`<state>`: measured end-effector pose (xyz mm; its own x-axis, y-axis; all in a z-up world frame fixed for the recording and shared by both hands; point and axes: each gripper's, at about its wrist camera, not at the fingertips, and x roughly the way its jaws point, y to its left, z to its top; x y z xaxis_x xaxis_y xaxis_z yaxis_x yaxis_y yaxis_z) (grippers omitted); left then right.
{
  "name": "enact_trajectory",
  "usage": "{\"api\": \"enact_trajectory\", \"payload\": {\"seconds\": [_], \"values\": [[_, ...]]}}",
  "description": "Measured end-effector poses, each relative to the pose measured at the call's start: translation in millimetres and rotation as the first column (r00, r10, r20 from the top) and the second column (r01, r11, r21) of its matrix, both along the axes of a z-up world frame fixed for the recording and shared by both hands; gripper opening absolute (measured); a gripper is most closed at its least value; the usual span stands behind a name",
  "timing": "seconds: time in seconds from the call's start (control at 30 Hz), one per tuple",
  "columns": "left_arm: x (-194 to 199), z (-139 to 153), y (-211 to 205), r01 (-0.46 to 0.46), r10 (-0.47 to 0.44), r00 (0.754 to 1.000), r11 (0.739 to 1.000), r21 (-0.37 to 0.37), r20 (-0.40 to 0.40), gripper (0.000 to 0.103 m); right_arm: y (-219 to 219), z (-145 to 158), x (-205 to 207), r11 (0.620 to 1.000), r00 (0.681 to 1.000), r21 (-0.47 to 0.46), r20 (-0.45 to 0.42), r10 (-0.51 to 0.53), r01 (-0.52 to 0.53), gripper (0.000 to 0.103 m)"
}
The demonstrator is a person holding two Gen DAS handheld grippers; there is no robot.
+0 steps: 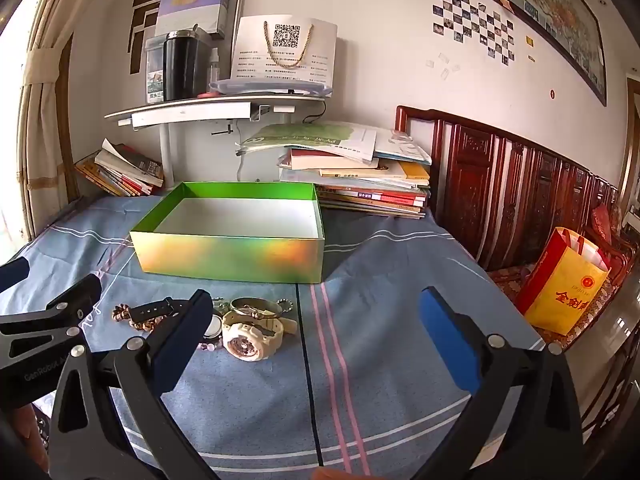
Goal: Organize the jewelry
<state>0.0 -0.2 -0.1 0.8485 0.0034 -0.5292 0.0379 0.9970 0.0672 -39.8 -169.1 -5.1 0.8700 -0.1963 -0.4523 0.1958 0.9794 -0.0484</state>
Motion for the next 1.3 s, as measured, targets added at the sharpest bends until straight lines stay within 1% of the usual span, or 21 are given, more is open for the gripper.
{"api": "enact_trajectory", "payload": {"seconds": [0.63, 0.67, 1.3], "values": [[0.0, 0.0, 0.3, 0.002, -0.002, 1.000, 1.000, -0.008, -0.002, 0.099, 0.0, -1.9, 0.3, 1.000, 1.000, 0.004, -0.003, 0.004, -0.004, 0.101], [0.1, 0.0, 0.3, 0.001, -0.001, 1.000, 1.000, -0.008, -0.002, 0.099, -0.7, -5.9, 2.6, 1.000, 1.000, 0.004, -0.002, 0.004, -0.004, 0.101], [0.1, 0.0, 0.4, 0.001, -0.001, 1.000, 1.000, -0.010, -0.003, 0.099, 1.2, -3.5, -0.1, 1.000, 1.000, 0.009, -0.004, 0.007, -0.007, 0.101]]}}
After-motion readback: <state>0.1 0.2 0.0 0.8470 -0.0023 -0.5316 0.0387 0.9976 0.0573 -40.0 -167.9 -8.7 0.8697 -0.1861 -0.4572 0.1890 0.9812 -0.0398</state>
